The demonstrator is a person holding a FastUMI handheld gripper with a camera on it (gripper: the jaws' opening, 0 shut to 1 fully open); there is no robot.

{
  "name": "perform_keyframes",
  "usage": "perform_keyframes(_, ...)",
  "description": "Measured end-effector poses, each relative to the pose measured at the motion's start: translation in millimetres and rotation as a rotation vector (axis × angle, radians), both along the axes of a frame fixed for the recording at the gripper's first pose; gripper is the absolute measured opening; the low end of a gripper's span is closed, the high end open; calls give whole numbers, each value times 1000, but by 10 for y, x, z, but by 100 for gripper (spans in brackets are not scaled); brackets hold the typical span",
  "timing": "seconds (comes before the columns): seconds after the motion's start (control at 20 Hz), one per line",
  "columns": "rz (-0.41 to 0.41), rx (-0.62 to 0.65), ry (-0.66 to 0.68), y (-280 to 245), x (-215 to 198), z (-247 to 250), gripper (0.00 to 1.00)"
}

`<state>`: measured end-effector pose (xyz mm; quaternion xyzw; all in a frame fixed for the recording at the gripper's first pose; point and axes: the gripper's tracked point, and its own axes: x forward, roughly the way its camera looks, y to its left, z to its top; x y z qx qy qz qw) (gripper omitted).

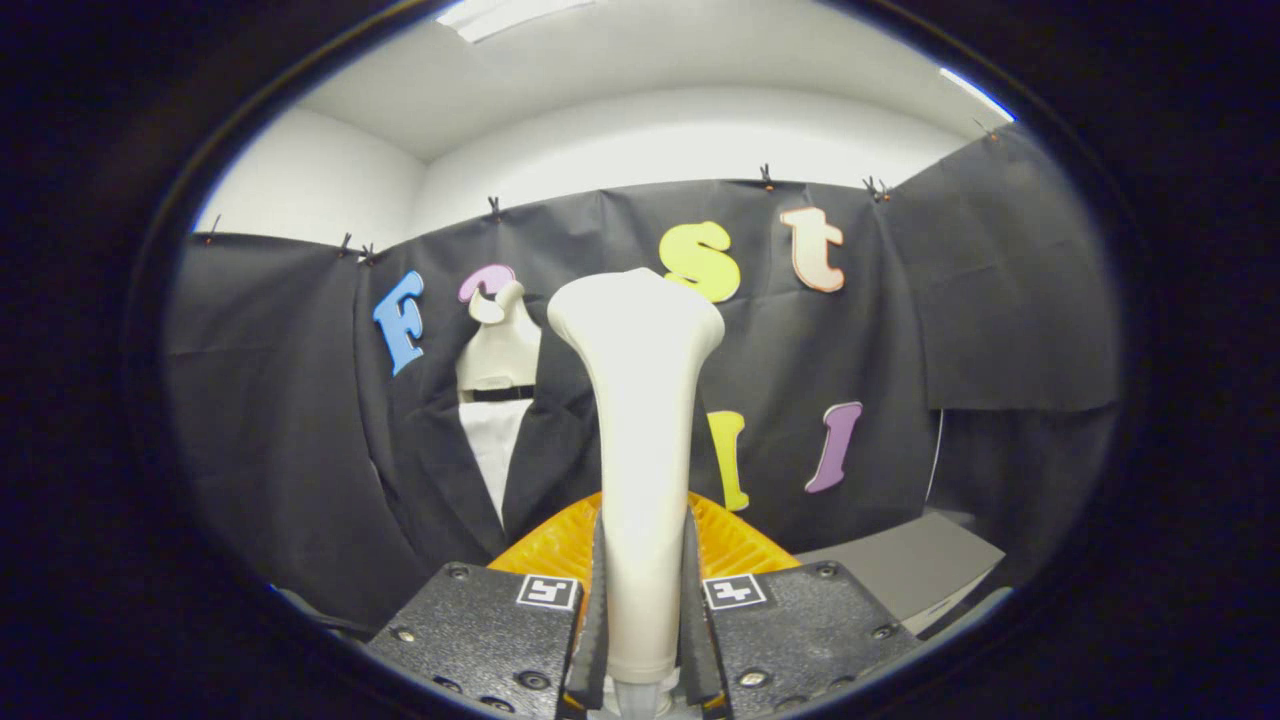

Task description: Iron the clothes twice with a garment steamer, once on the left side and once on the right side.

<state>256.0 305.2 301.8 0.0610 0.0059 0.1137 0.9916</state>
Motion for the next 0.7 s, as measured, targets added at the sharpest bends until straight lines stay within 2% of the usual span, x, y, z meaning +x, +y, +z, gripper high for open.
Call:
perform_keyframes(0.2, -27, -16, -32, 252, 316, 118, 32)
perform_keyframes(0.35, -44, -28, -14, 395, 534, -21, 33)
perform_keyframes(0.55, -44, -57, 36, 477, 606, -398, 33)
perform_keyframes(0.7, -53, -69, 38, 417, 570, -500, 32)
